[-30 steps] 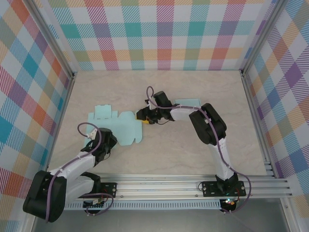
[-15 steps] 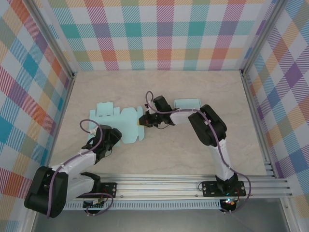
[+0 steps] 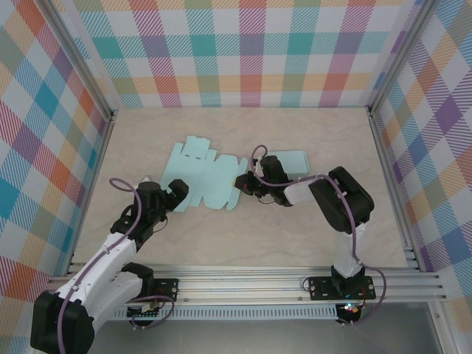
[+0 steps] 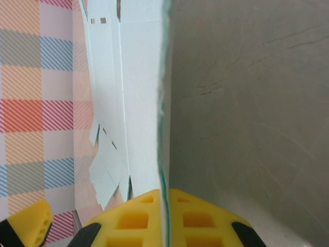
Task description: Fold the paper box
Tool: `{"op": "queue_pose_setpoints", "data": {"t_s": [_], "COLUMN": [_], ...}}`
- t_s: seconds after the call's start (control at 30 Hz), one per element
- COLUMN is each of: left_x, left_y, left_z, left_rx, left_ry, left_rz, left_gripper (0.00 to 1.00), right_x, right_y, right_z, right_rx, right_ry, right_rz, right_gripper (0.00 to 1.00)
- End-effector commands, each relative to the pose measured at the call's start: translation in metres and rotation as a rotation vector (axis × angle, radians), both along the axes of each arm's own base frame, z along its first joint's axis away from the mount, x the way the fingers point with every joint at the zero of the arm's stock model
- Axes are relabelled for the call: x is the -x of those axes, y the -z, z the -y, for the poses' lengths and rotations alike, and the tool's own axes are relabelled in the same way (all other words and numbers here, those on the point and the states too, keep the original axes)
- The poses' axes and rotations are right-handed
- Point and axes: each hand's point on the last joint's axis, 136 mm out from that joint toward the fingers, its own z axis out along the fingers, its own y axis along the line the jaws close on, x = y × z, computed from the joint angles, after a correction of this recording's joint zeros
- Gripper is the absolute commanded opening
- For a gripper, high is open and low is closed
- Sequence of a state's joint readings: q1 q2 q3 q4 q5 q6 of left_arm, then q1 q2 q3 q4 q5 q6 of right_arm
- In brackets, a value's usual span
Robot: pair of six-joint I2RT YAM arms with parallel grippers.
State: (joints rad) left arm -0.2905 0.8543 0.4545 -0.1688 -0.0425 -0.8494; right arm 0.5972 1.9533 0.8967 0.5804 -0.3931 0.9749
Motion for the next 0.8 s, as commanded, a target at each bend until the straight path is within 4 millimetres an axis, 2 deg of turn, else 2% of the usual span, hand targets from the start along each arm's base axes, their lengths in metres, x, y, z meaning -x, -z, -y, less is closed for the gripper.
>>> {"op": "queue_pose_setpoints", "data": {"t_s": [0.0, 0.3, 0.5, 0.6, 0.77], "left_x": [0.009, 0.0, -0.021, -0.031, -0.043], "left_y": [0.024, 0.064, 0.077, 0.083, 0.088], "left_z": [-0.005, -0.004, -0.011, -0.016, -0.02], "left_rx": [0.001, 0.055, 0.068, 0.057, 0.021], "left_ry": [-0.027, -0.079, -0.105, -0.119, -0.131], "left_rz": [-0.095, -0.204, -0.189, -0.185, -0.168], "left_gripper": [1.0, 1.0, 0.97, 0.88, 0.63], "right_x": [-0.007, 0.0, 0.005, 0.008, 0.013], "right_y": [-0.021, -0.015, -0.012, -0.011, -0.006], "right_z": [-0.003, -0.007, -0.012, -0.013, -0.014], "right_rx": [-0.064, -0.067, -0.071, -0.071, -0.063], "right_ry": [0.047, 0.033, 0.017, 0.011, 0.007], "right_rz": [0.048, 0.017, 0.004, -0.003, -0.027], "right_gripper": [0.0, 0.0, 0.0, 0.0, 0.0]}}
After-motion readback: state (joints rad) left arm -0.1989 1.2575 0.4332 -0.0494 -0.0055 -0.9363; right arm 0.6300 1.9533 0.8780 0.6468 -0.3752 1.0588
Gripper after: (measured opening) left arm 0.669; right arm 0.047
